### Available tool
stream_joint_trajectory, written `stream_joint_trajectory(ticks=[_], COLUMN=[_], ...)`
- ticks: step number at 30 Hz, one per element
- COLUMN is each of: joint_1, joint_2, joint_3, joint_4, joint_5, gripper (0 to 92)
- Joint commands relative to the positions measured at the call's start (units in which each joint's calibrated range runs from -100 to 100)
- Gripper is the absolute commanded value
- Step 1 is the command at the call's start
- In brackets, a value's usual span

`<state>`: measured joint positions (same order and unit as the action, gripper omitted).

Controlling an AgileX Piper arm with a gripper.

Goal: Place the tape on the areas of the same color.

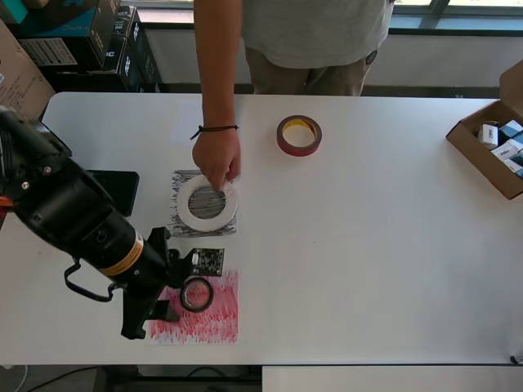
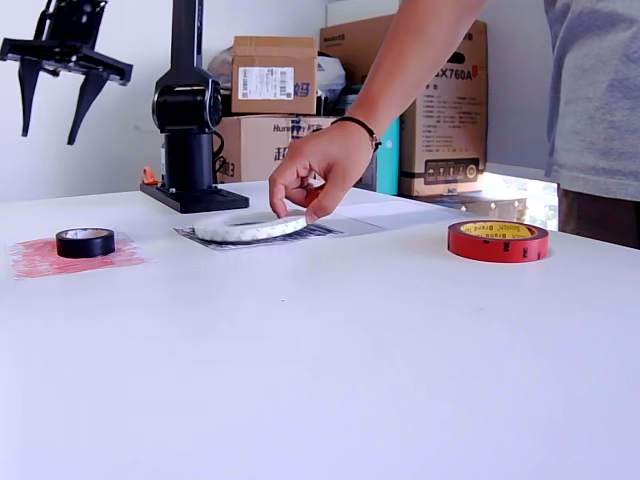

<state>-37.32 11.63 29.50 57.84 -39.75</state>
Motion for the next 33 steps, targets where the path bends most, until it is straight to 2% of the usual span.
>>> stream_joint_trajectory(ticks=[1,5,19,33], joint_1=[-1.3,0.2,5.4,5.6], joint_2=[3.7,4.0,6.1,5.8], joint_3=[-0.2,0.3,-0.6,0.0], joint_4=[0.4,0.4,-0.4,-1.5], joint_5=[-0.6,-0.7,0.0,0.0], gripper=[50.7,48.1,48.5,48.4])
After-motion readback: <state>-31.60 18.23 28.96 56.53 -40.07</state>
